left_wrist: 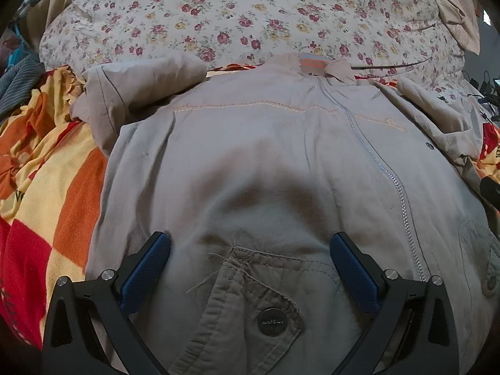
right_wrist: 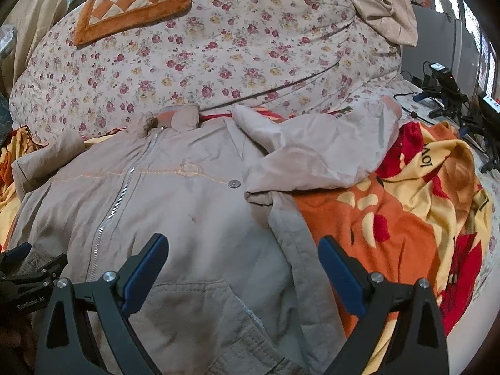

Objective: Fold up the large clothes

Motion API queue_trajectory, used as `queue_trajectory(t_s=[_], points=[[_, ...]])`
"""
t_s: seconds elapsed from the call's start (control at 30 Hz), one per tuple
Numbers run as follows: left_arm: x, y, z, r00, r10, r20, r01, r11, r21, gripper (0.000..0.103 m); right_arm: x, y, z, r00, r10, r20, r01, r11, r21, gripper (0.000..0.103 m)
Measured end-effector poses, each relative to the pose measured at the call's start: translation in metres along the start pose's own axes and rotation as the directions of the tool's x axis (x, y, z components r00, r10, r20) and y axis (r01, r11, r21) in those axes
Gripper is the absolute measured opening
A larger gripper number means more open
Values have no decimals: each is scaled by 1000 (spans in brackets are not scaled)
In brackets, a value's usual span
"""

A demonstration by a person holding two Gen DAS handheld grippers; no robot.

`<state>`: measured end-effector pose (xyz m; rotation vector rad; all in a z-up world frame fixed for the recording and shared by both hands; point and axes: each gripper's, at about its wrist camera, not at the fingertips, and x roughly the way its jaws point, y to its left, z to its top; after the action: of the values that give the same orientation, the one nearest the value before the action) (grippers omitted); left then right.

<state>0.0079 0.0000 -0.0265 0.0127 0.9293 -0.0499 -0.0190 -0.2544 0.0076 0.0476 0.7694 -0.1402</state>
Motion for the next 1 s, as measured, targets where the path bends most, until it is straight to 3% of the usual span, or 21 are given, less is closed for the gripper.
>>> queue_trajectory(t_s=[1.0], points=[[0, 2, -1, 1000, 4, 22, -3, 1000, -12, 95, -1, -1, 1, 1000, -3, 8, 3, 1000, 5, 99]])
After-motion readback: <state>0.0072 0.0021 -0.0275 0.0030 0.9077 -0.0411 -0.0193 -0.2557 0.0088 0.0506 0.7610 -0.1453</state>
